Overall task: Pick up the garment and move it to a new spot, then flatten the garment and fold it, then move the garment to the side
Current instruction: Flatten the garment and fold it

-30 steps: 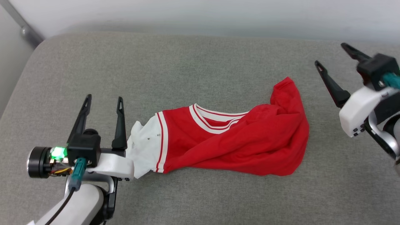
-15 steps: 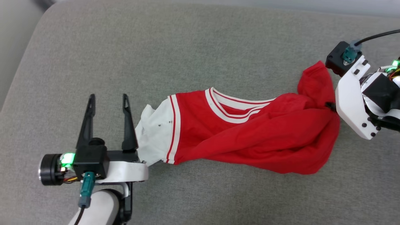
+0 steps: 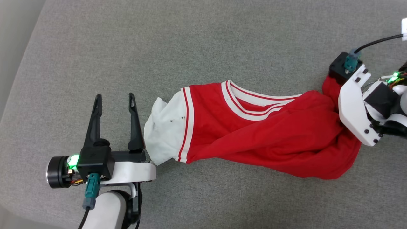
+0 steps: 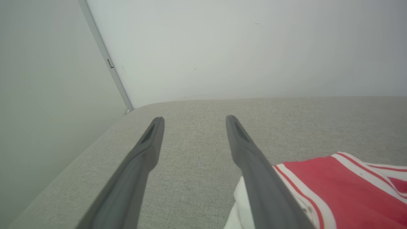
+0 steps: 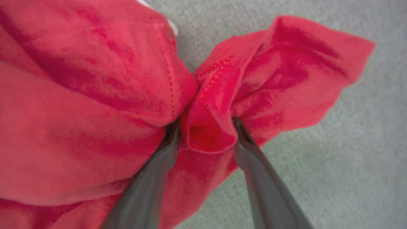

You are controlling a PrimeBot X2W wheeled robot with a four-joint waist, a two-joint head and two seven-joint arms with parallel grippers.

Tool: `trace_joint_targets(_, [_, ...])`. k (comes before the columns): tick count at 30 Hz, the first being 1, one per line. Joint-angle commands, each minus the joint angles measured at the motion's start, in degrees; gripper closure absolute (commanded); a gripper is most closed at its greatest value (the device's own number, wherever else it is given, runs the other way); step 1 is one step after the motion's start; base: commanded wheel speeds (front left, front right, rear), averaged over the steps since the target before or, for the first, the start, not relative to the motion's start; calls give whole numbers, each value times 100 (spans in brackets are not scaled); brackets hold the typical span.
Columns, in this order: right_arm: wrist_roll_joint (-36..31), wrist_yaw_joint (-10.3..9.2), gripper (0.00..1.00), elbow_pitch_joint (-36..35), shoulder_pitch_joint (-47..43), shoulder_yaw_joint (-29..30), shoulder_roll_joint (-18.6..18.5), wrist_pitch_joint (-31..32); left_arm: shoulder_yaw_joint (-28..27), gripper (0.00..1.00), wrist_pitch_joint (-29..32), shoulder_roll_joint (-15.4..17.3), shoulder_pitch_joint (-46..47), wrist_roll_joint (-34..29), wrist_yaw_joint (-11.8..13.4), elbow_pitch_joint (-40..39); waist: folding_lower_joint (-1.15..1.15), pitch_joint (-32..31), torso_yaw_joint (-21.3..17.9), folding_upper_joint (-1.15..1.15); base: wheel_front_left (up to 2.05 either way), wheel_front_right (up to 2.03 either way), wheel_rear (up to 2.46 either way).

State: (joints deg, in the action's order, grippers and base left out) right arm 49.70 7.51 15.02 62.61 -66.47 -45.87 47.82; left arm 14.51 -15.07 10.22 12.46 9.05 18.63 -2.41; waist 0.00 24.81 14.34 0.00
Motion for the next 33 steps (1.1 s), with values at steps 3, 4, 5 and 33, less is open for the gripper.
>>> trace_joint_targets(3, [4, -6, 100, 111, 17, -204, 58, -304, -166, 0, -14, -55, -128, -131, -103, 40, 0, -185, -89, 0, 0, 0, 0])
trace_joint_targets(4, [-13, -7, 100, 109, 110, -195, 40, -460, -206, 0, -14, -70, -169, -165, -148, 60, 0, -249, -111, 0, 0, 0, 0])
trace_joint_targets(5, [-17, -6, 100, 98, 174, -204, 32, -600, -251, 0, -14, -83, -206, -192, -186, 91, 0, -323, -138, 0, 0, 0, 0])
trace_joint_targets(33, [28, -5, 100, -2042, -2738, 657, -1871, -2538, -856, 0, -14, -232, -1383, -547, -580, 251, 0, -1594, -892, 0, 0, 0, 0])
